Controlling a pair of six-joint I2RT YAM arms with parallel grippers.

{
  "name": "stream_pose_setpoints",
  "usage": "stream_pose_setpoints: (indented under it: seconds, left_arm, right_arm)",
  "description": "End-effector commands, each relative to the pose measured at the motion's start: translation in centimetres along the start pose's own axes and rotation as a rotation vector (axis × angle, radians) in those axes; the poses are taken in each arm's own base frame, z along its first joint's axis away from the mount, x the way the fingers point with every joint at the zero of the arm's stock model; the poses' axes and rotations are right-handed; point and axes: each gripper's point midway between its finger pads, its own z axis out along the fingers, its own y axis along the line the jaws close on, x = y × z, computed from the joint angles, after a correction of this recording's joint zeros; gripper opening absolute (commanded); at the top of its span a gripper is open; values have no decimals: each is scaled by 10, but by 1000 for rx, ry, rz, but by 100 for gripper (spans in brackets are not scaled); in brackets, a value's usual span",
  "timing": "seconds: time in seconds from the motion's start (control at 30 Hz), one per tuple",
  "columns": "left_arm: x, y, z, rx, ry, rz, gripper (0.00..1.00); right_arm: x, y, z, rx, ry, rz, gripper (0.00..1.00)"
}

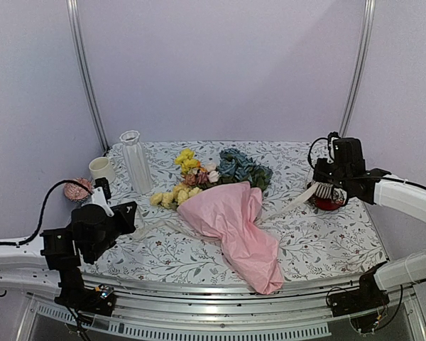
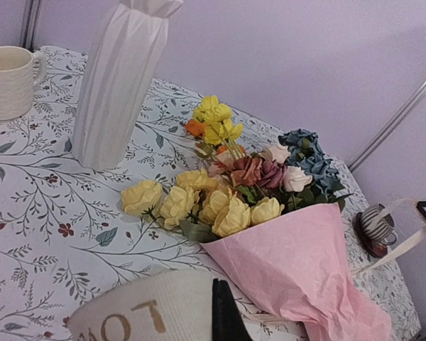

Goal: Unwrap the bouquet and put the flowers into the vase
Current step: Untie the half-tied ribbon from the folded wrapping paper.

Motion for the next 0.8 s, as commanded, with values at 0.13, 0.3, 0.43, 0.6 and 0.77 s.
stream_pose_setpoints:
  seconds: [0.13, 0.3, 0.43, 0.6, 0.77]
  left_arm:
    - [-11, 15, -3, -70, -34, -36, 0]
    - [-13, 23, -6, -104, -45, -45, 0]
    - [-23, 29, -11, -129, -71, -53, 0]
    - [-31, 35, -16, -151, -97, -57, 0]
    - [-32, 40, -17, -162, -110, -66, 0]
  right_arm:
    - [1, -50, 15, 128, 22, 121, 2]
    - [-3, -74, 17, 182, 17, 185, 2]
    - [-15, -80, 15, 197, -7, 195, 2]
    - [-22, -80, 16, 189, -18, 186, 2]
    - [-25, -72, 18, 146, -18, 175, 2]
